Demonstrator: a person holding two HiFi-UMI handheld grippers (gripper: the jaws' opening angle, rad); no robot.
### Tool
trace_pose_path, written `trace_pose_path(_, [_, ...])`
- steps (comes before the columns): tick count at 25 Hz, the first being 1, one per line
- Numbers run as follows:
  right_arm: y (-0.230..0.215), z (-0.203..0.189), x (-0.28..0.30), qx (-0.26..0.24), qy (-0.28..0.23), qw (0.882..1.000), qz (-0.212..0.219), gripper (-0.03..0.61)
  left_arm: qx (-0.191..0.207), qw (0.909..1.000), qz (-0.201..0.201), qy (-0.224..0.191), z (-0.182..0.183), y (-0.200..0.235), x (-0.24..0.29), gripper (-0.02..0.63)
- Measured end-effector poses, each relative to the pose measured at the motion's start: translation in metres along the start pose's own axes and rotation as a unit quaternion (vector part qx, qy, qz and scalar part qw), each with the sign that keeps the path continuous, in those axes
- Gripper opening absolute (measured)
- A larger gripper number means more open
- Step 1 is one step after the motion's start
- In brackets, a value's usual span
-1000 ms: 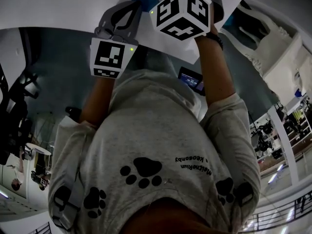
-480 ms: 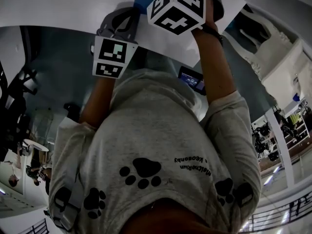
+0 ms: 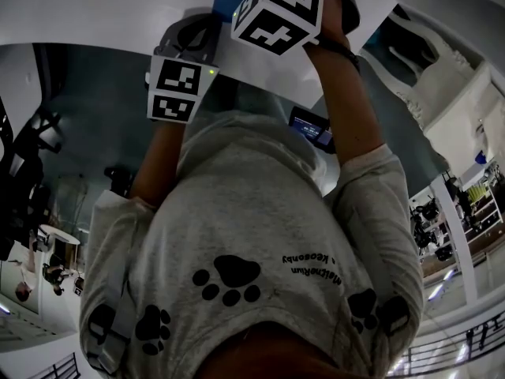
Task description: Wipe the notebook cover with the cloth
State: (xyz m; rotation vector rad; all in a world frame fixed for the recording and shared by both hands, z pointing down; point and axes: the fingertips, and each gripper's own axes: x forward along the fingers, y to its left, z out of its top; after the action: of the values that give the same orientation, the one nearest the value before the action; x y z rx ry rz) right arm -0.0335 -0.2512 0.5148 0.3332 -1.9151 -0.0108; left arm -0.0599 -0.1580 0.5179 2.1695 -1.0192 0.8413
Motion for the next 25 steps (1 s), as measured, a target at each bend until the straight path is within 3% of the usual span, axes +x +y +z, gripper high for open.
trace_pose_path(25, [-0.018,-0.143,-0.039,0.06,0.085,0.994,-0.039,0.044,0.007,0.9997,0.022,-0.009,-0.002,0.011,0.003,-0.003])
